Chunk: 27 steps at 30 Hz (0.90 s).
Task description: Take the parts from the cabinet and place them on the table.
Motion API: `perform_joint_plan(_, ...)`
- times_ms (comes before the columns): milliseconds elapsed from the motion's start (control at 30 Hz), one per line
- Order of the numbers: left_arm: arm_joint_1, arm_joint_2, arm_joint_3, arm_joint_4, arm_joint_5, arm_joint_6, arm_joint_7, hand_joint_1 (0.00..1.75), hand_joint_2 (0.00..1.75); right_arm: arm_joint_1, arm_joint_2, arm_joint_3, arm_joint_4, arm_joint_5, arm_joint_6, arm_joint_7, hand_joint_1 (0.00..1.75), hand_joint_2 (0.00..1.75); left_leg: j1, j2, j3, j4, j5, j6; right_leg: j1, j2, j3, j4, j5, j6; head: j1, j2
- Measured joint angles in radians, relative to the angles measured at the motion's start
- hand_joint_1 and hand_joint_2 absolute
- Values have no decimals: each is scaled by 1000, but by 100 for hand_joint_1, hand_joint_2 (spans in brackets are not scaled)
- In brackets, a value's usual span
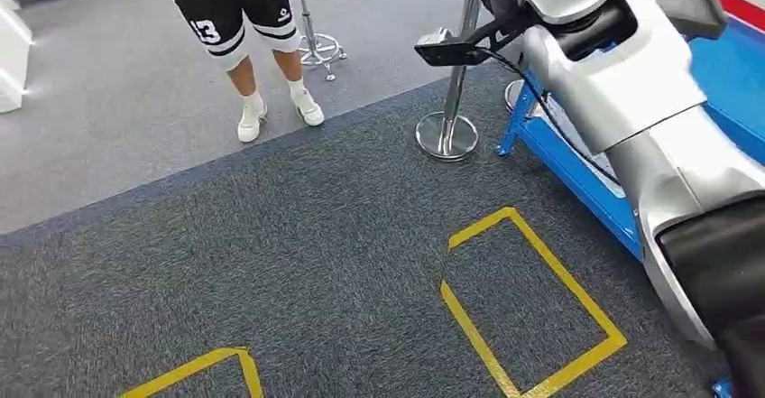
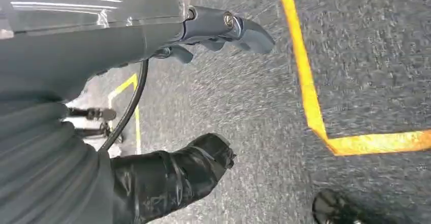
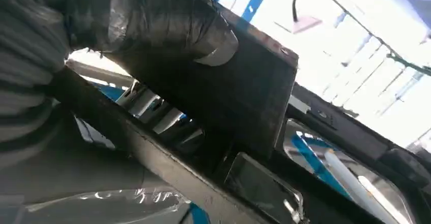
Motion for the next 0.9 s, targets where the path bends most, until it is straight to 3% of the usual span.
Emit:
perform_joint_plan(33, -2, 0, 0, 1, 0, 0, 0, 0, 175, -7, 0, 0, 8, 0, 0, 0, 175, 175, 1, -21, -4, 0, 3, 5, -2, -10, 1, -2, 0, 4, 0, 0)
perform_joint_plan(133, 1, 2, 0, 2, 1, 1, 0, 0, 175, -12, 11, 0, 18, 0, 0, -1, 175, 175, 2, -54, 0, -14, 8, 17, 3, -43, 16, -10, -5, 16, 0, 0)
perform_joint_plan(167, 2, 2, 0, 2, 1, 1, 0, 0, 175, -12, 11, 0, 21, 0, 0, -1, 175, 175, 13, -63, 9, -25, 13, 22, -6, -12, 10, 6, -20, 21, 0, 0)
perform_joint_plan(200, 1, 1, 0, 3, 1, 1, 0, 0, 175, -19, 11, 0, 24, 0, 0, -1, 175, 175, 12, -72, 11, -29, 16, 27, -6, 36, -10, 49, -52, 21, 0, 0)
perform_joint_plan(233, -1, 1, 0, 3, 1, 1, 2, 0, 175, -22, 11, 0, 27, 0, 0, -2, 175, 175, 12, -78, 8, -28, 17, 32, -7, 63, -44, 120, -89, 21, 1, 0)
perform_joint_plan(300, -2, 0, 0, 3, 2, 1, 2, 0, 175, -21, 11, 0, 33, -8, 4, -14, 175, 175, 12, -102, 7, -27, 17, 34, -8, 80, -120, 277, -144, 26, 1, 0)
perform_joint_plan(333, -2, 0, 0, 3, 3, 1, 2, 0, 175, -20, 11, 0, 38, -8, 9, -20, 175, 175, 12, -116, 7, -25, 17, 34, -9, 80, -136, 302, -139, 27, 1, 0)
perform_joint_plan(367, -2, 0, 0, 3, 5, 1, 3, 0, 175, -20, 11, 0, 42, -8, 12, -26, 175, 175, 13, -131, 7, -21, 16, 34, -11, 80, -130, 280, -111, 27, 1, 0)
perform_joint_plan(433, -1, 0, 0, 3, 8, 1, 5, 0, 175, -26, 11, 0, 44, -8, 12, -41, 175, 175, 14, -159, 8, -8, 10, 29, -16, 89, -66, 128, -14, 26, 1, 0)
perform_joint_plan(467, -1, 0, 0, 3, 8, 1, 6, 0, 175, -32, 11, 0, 45, -8, 12, -47, 175, 175, 14, -170, 6, -1, 5, 25, -20, 119, -31, 40, 25, 23, 1, 0)
perform_joint_plan(500, 1, -2, 0, 3, 8, 2, 11, 0, 175, -37, 10, 0, 47, -8, 12, -51, 175, 175, 12, -175, -4, 3, 5, 21, -20, 159, -24, 33, 6, 23, 1, 0)
perform_joint_plan(600, 5, -2, 0, 3, 8, 4, 19, 0, 175, -53, 12, 0, 50, -4, 17, -51, 175, 175, 25, -210, -23, 2, 17, -1, -9, 135, -21, 15, 6, 18, 1, 0)
perform_joint_plan(633, 7, -2, 0, 3, 8, 4, 20, 0, 175, -60, 13, 0, 50, -4, 20, -52, 175, 175, 22, -224, -25, 0, 20, -8, -17, 120, -17, 4, 12, 10, 1, 0)
perform_joint_plan(667, 7, -2, 0, 4, 8, 4, 21, 0, 175, -67, 14, 0, 50, -4, 21, -51, 175, 175, 23, -191, -30, 5, 14, -10, -23, 106, -10, -7, 18, 3, 0, 0)
perform_joint_plan(700, 7, -4, 0, 4, 8, 4, 21, 0, 175, -74, 15, 0, 50, -3, 23, -51, 175, 175, 17, -133, -42, 38, -9, -17, -21, 97, -6, -11, 19, -4, -1, 0)
perform_joint_plan(733, 7, -4, 0, 3, 8, 4, 22, 0, 175, -83, 15, 0, 51, -3, 24, -51, 175, 175, 21, -105, -71, 101, -43, -24, -20, 87, -5, -12, 18, -6, -1, 0)
perform_joint_plan(800, 6, -4, 0, 3, 8, 4, 23, 0, 175, -89, 15, 0, 51, -3, 22, -51, 175, 175, 26, -89, -150, 263, -107, -33, -18, 64, -3, -11, 15, -8, -1, 0)
perform_joint_plan(833, 6, -4, 0, 3, 8, 4, 23, 0, 175, -89, 15, 0, 51, -3, 23, -52, 175, 175, 29, -89, -171, 305, -112, -37, -18, 53, -2, -11, 14, -8, -1, 0)
perform_joint_plan(867, 6, -4, 0, 3, 9, 3, 23, 0, 175, -89, 15, 0, 51, -3, 24, -52, 175, 175, 30, -88, -169, 296, -97, -39, -18, 42, -1, -10, 13, -7, -1, 0)
perform_joint_plan(900, 6, -4, 0, 3, 9, 3, 23, 0, 175, -90, 15, 0, 51, -3, 24, -52, 175, 175, 31, -85, -138, 235, -59, -39, -18, 29, 2, -10, 10, -4, -1, 0)
